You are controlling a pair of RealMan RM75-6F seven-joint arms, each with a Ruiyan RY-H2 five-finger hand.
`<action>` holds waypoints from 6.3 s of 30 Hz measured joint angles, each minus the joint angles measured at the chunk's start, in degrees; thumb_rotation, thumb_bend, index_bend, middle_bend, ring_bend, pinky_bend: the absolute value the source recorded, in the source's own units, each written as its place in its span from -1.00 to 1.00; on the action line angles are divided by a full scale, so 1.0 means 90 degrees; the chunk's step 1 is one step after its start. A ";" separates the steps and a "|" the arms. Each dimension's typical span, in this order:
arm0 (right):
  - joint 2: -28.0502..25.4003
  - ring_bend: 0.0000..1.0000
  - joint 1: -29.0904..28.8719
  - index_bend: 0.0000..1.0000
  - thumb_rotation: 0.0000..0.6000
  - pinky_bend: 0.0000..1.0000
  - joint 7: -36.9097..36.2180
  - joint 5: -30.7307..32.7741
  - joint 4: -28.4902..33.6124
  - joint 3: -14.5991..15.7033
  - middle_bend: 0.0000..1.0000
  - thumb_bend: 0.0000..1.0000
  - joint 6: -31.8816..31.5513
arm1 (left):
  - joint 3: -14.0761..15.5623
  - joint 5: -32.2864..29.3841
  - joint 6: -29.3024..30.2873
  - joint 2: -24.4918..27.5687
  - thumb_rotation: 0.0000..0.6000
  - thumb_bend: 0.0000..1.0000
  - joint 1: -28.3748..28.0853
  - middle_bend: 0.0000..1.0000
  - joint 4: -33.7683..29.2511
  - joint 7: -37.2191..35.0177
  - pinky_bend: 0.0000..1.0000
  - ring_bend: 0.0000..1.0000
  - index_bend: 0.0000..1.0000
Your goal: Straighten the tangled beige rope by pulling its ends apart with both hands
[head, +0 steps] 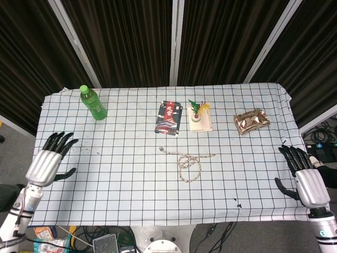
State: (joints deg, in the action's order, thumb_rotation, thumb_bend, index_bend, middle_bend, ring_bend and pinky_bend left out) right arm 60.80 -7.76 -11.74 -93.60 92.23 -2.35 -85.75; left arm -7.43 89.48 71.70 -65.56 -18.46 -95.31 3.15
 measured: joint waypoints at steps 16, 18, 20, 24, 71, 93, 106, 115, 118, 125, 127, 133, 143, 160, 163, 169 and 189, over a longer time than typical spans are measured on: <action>-0.0063 -1.00 -0.0180 -1.00 1.00 -1.00 0.0534 0.0132 0.0383 -0.0030 -0.87 -0.43 0.0341 | -0.0806 -0.0687 -0.2980 -0.2178 1.00 -0.48 -0.3122 -0.63 0.1706 -0.0827 -1.00 -0.91 -0.24; -0.0069 -1.00 -0.0201 -1.00 1.00 -1.00 0.0566 0.0164 0.0414 -0.0039 -0.87 -0.43 0.0382 | -0.0828 -0.0823 -0.3198 -0.2501 1.00 -0.49 -0.3375 -0.63 0.1993 -0.0810 -1.00 -0.91 -0.23; -0.0073 -1.00 -0.0224 -1.00 1.00 -1.00 0.0592 0.0198 0.0442 -0.0049 -0.87 -0.43 0.0426 | -0.0841 -0.0961 -0.3371 -0.2799 1.00 -0.48 -0.3586 -0.63 0.2245 -0.0775 -1.00 -0.91 -0.23; -0.0083 -1.00 -0.0258 -1.00 1.00 -1.00 0.0639 0.0239 0.0485 -0.0063 -0.87 -0.43 0.0478 | -0.0859 -0.1241 -0.3587 -0.3296 1.00 -0.48 -0.3901 -0.64 0.2647 -0.0619 -1.00 -0.94 -0.17; -0.0076 -1.00 -0.0257 -1.00 1.00 -1.00 0.0500 0.0409 0.0343 -0.0056 -0.86 -0.43 0.0523 | -0.0783 -0.2786 -0.3698 -0.5149 1.00 -0.20 -0.4805 -0.80 0.4682 0.1179 -1.00 -1.00 0.09; -0.0182 -1.00 -0.0624 -0.95 1.00 -1.00 0.0386 -0.0043 0.0443 -0.0020 -0.81 -0.41 0.0866 | -0.0410 -0.2350 -0.2504 -0.4174 1.00 -0.14 -0.3861 -0.78 0.3444 0.0966 -1.00 -1.00 0.16; 0.0304 -1.00 -0.1912 -0.54 1.00 -1.00 0.0870 0.0069 0.0355 -0.0241 -0.70 -0.40 0.2642 | 0.0275 -0.1945 -0.1414 -0.3083 1.00 -0.15 -0.2686 -0.78 0.2059 0.1054 -1.00 -1.00 0.17; 0.1415 -1.00 -0.2615 -0.33 1.00 -1.00 0.1938 0.1048 -0.0227 -0.0569 -0.64 -0.41 0.3516 | 0.0444 -0.1599 -0.1031 -0.2809 1.00 -0.15 -0.2338 -0.78 0.1674 0.1106 -1.00 -1.00 0.17; 0.1872 -1.00 -0.2785 -0.26 1.00 -1.00 0.2315 0.1342 -0.0546 -0.0665 -0.63 -0.41 0.3620 | 0.0456 -0.1530 -0.0991 -0.2799 1.00 -0.15 -0.2282 -0.78 0.1636 0.1100 -1.00 -1.00 0.17; 0.2942 -1.00 -0.3135 -0.16 1.00 -1.00 0.3108 0.2108 -0.1449 -0.0864 -0.62 -0.44 0.3753 | 0.0414 -0.1409 -0.1007 -0.2764 1.00 -0.15 -0.2244 -0.78 0.1624 0.1011 -1.00 -1.00 0.17; 0.3155 -1.00 -0.3212 -0.14 1.00 -1.00 0.3213 0.2253 -0.1647 -0.0892 -0.62 -0.44 0.3787 | 0.0393 -0.1400 -0.1044 -0.2762 1.00 -0.15 -0.2245 -0.78 0.1646 0.0987 -1.00 -1.00 0.17; 0.3697 -1.00 -0.3404 -0.08 1.00 -1.00 0.3393 0.2530 -0.2258 -0.0920 -0.59 -0.44 0.3874 | 0.0369 -0.1347 -0.1050 -0.2799 1.00 -0.15 -0.2210 -0.78 0.1677 0.0968 -1.00 -1.00 0.17; 0.4144 -1.00 -0.3499 0.03 1.00 -1.00 0.3093 0.2619 -0.2885 -0.0926 -0.56 -0.45 0.3809 | 0.0348 -0.1307 -0.1092 -0.2845 1.00 -0.15 -0.2147 -0.78 0.1768 0.0913 -1.00 -1.00 0.17; 0.4278 -1.00 -0.3583 0.07 1.00 -1.00 0.3041 0.2791 -0.3152 -0.0884 -0.56 -0.36 0.3953 | 0.0293 -0.1231 -0.1159 -0.2894 1.00 -0.15 -0.2123 -0.78 0.1839 0.0878 -1.00 -1.00 0.17; 0.4283 -1.00 -0.3596 0.09 1.00 -1.00 0.3067 0.2824 -0.3145 -0.0878 -0.56 -0.31 0.3976 | 0.0297 -0.1217 -0.1154 -0.2906 1.00 -0.15 -0.2108 -0.78 0.1851 0.0875 -1.00 -1.00 0.17; 0.4296 -1.00 -0.3586 0.19 1.00 -1.00 0.3076 0.2812 -0.3127 -0.0864 -0.54 -0.20 0.3892 | 0.0301 -0.1181 -0.1138 -0.2915 1.00 -0.15 -0.2075 -0.78 0.1905 0.0798 -1.00 -1.00 0.17; 0.2680 -1.00 -0.2854 0.31 1.00 -1.00 0.2909 0.2661 -0.1126 -0.0914 -0.51 -0.19 0.2756 | 0.0342 -0.1021 -0.0106 -0.2301 1.00 -0.15 -0.1195 -0.78 0.2132 -0.0614 -1.00 -1.00 0.17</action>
State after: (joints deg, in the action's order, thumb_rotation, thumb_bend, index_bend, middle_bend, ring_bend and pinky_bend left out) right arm 84.92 -33.44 14.44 -69.65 82.10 -10.58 -60.95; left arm -4.35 80.29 70.74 -86.27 -29.21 -76.12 -2.37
